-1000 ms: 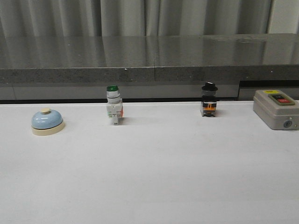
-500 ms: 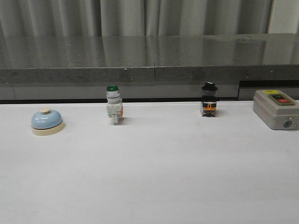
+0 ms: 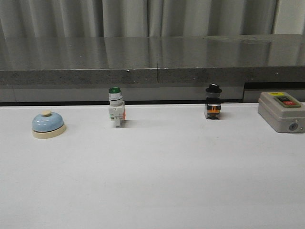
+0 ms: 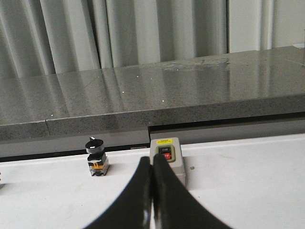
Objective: Place and press bell with both arms
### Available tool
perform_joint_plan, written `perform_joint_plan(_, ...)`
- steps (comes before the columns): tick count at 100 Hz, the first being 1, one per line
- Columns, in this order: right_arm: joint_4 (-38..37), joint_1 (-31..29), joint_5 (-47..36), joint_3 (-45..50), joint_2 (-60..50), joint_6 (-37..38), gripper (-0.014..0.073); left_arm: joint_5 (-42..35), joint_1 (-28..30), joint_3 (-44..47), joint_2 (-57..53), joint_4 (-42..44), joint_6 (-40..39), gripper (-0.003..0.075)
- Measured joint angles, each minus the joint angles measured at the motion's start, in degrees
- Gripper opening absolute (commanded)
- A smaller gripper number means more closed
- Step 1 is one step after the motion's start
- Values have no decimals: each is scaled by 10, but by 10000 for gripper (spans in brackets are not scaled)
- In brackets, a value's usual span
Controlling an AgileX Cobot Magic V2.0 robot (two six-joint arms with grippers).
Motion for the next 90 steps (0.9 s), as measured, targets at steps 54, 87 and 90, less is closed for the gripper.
perform_joint_plan(54,0,0,0,0,0,1,-64,59,0,-33,86,-23,0,-20)
perform_joint_plan(87,0,0,0,0,0,1,-64,89,0,-34,86,-23,0,210)
perform_joint_plan(90,0,0,0,0,0,1,-64,92,0,-34,86,-23,0,259)
